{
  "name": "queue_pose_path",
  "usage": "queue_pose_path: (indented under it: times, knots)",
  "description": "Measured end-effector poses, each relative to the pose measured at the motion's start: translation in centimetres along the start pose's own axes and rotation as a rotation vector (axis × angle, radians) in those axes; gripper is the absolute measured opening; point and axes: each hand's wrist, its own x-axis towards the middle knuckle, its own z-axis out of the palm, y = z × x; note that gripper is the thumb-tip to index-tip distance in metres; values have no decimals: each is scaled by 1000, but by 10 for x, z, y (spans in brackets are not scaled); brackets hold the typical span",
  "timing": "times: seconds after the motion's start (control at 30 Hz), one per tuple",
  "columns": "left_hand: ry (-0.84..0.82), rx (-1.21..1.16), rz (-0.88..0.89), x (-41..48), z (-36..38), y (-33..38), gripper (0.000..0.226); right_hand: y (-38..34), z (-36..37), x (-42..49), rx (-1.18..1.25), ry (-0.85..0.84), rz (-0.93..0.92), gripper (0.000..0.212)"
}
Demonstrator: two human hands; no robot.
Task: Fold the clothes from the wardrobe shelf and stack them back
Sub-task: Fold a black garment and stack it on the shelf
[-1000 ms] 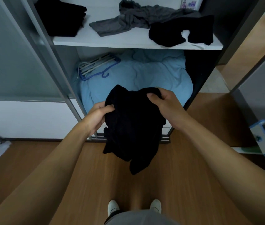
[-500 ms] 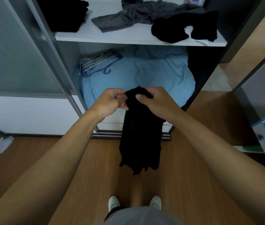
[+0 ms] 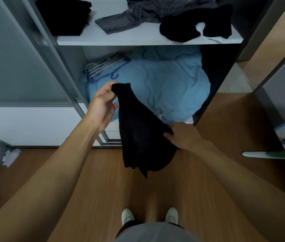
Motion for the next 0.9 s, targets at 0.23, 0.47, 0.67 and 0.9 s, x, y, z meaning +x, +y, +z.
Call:
queue_pose_path:
  times: [0.23,0.47,0.67,0.9]
  knots:
    - [56,47,-96,-19,-32,-24,31,1,-3,5,92,448,72,55]
    - [110,-86,-197,-28,-47,-29,38,-4,-20,1,229,639,-67,44]
    - [180,99,-362,-29,-35,-42,31,-20,-35,-9,274,603,-156,46]
    - [-202,331,-224,-29,-37,-46,63,-21,-78,-10,675,383,-106,16]
